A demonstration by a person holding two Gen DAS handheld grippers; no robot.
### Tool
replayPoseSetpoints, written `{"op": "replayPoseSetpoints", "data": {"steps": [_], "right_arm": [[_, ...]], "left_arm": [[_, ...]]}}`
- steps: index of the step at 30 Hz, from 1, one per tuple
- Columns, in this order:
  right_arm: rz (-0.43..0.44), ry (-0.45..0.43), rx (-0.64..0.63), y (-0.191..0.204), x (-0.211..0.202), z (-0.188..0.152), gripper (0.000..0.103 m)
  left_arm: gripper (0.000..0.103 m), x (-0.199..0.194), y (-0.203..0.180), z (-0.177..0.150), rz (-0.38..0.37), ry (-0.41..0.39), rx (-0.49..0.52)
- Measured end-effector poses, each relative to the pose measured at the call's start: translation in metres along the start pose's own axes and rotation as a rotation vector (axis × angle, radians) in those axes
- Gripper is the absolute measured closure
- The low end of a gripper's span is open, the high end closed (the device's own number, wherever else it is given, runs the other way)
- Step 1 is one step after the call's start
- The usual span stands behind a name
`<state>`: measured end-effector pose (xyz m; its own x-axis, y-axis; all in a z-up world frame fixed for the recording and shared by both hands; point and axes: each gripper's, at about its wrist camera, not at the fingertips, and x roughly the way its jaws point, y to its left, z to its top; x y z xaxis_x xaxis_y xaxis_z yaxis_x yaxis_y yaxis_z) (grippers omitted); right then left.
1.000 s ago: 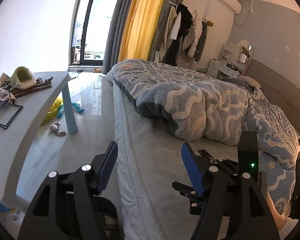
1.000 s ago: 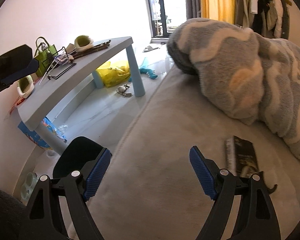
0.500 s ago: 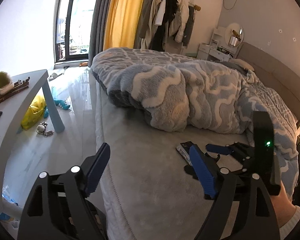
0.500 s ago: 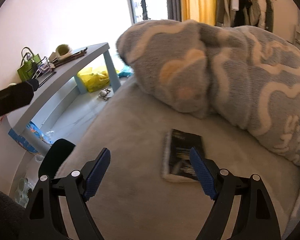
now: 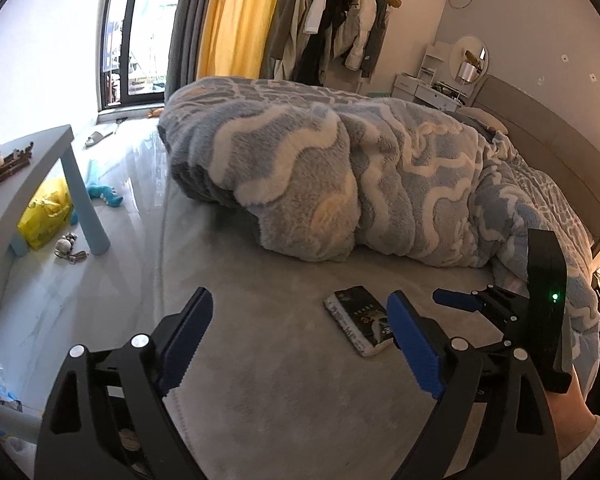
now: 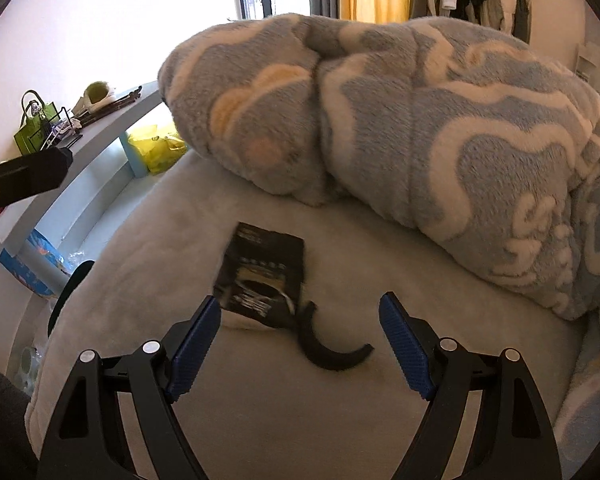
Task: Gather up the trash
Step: 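Grasp the black 'face' tissue packet with the left tool while the right tool grasps the black clip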
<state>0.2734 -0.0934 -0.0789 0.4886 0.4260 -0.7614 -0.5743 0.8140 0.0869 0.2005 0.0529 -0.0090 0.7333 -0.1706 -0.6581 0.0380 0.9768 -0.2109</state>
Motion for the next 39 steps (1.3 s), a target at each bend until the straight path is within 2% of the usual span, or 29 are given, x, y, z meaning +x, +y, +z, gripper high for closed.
{"op": "replayPoseSetpoints", "data": {"steps": [6, 10, 15, 23, 25, 30, 39], "right_arm": [[0.029, 0.025, -0.004, -0.013, 0.003, -0.01, 0.021], [0.037, 0.053, -0.001, -0.024, 0.008, -0.017, 0.031], [0.1, 0.054, 0.038, -0.039, 0.014, -0.019, 0.038], [0.123, 0.072, 0.03, -0.043, 0.026, -0.018, 0.041], [0.13, 0.073, 0.027, -0.043, 0.028, -0.017, 0.045], [0.159, 0.074, 0.015, -0.047, 0.03, -0.014, 0.062], [0.155, 0.073, -0.036, -0.056, 0.018, -0.017, 0.066]], "left_arm": [[0.012, 0.023, -0.012, -0.001, -0.017, 0.037, -0.007], [0.012, 0.04, -0.02, -0.003, -0.041, 0.073, -0.025], [0.012, 0.061, -0.029, -0.007, -0.015, 0.112, -0.01], [0.012, 0.09, -0.036, -0.011, -0.005, 0.181, 0.0], [0.012, 0.095, -0.037, -0.011, -0.014, 0.193, 0.001], [0.011, 0.106, -0.043, -0.009, -0.012, 0.207, 0.028], [0.011, 0.128, -0.051, -0.01, -0.006, 0.235, 0.019]]}}
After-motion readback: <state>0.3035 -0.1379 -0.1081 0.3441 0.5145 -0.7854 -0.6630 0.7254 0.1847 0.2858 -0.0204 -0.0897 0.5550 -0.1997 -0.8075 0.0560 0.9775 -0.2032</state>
